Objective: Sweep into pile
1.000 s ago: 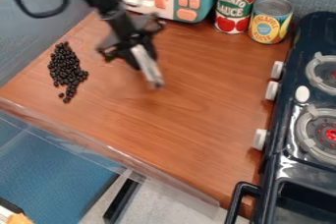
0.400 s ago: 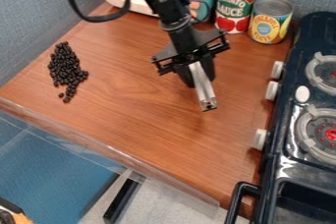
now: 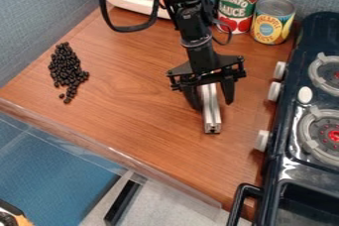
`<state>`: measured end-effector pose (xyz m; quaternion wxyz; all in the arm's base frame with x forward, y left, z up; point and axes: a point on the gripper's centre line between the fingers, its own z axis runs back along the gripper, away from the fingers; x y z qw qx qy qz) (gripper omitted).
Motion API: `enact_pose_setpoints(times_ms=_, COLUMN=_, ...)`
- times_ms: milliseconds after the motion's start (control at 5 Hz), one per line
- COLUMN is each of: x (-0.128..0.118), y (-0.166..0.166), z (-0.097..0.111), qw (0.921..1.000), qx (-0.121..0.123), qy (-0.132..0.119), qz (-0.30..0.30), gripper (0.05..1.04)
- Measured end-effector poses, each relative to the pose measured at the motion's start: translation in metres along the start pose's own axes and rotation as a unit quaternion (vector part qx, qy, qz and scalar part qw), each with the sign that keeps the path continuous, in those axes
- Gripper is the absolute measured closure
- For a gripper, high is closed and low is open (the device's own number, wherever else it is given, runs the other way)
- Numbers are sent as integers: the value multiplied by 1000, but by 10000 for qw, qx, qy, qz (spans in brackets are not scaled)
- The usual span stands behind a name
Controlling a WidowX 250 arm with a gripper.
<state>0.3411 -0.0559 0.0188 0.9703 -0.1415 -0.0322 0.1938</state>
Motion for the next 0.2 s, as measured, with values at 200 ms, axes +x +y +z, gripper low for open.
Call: enact_pose_setpoints(times_ms=200, x=-10, y=-2, z=15, qw=9997, qx=-34, qy=36, qz=-243, gripper=68)
